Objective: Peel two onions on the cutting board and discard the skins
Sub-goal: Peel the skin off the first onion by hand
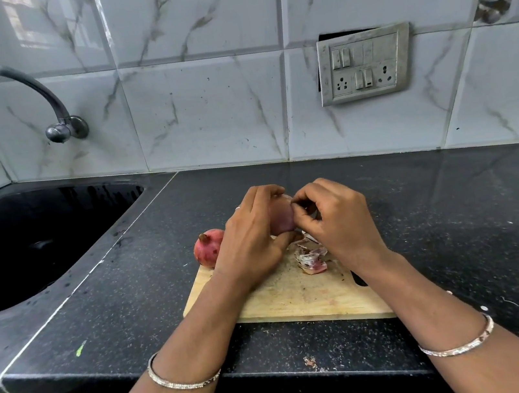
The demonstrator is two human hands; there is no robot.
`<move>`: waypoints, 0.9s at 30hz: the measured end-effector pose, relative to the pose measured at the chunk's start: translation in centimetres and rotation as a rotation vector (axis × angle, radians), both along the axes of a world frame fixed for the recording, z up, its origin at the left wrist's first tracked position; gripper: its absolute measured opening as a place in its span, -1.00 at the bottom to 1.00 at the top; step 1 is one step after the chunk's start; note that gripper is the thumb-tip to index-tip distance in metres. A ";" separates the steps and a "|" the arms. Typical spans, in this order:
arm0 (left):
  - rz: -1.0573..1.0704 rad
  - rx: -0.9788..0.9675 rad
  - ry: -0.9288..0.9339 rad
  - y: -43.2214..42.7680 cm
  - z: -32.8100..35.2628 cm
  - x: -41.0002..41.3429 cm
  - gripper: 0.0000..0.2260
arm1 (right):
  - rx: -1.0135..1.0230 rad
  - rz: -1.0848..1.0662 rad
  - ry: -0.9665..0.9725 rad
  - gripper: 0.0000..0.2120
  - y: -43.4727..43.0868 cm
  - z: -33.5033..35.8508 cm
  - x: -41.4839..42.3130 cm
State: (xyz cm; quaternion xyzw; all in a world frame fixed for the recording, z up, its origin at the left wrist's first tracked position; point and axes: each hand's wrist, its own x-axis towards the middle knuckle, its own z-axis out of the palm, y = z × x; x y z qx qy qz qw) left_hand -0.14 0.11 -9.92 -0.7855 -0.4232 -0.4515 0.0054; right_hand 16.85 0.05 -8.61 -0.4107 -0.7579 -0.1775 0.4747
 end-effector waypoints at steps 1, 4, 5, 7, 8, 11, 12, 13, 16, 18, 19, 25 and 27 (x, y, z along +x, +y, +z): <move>-0.001 0.001 -0.005 0.0 0.0 0.0 -0.44 | -0.001 -0.010 0.001 -0.93 0.0 0.0 -0.1; -0.014 -0.004 -0.011 0.0 0.0 0.1 -0.44 | -0.033 -0.018 0.051 -0.94 0.1 0.0 -0.2; -0.020 -0.006 -0.009 0.0 0.0 0.1 -0.43 | -0.044 -0.018 0.074 -0.95 0.2 0.0 -0.2; -0.028 0.000 0.003 0.0 0.0 0.0 -0.41 | -0.058 -0.022 0.114 -0.96 0.2 0.0 0.0; -0.031 0.003 0.008 0.0 0.0 0.0 -0.41 | -0.065 -0.028 0.126 -0.96 0.2 0.0 0.1; -0.032 0.013 -0.014 0.1 0.1 -0.1 -0.40 | -0.096 -0.059 0.149 -0.96 0.5 -0.1 0.5; -0.033 0.016 -0.026 0.2 0.1 -0.1 -0.40 | -0.109 -0.068 0.159 -0.96 0.5 -0.1 0.6; -0.035 0.018 -0.033 0.2 0.1 -0.1 -0.39 | -0.122 -0.074 0.173 -0.96 0.6 -0.1 0.7; -0.042 0.017 -0.032 0.2 0.0 -0.1 -0.39 | -0.147 -0.041 0.234 -0.97 0.4 0.2 0.9; -0.044 0.012 -0.031 0.2 0.1 -0.1 -0.38 | -0.152 0.011 0.260 -0.96 0.2 0.3 0.8; -0.042 0.011 -0.031 0.3 0.1 -0.1 -0.38 | -0.159 0.032 0.256 -0.95 0.1 0.4 0.8; -0.025 0.029 -0.030 0.4 0.0 -0.2 -0.42 | -0.252 0.088 0.284 -0.93 -0.1 0.4 0.4; -0.022 0.029 -0.024 0.5 0.0 -0.2 -0.41 | -0.319 0.113 0.341 -0.92 -0.1 0.4 0.4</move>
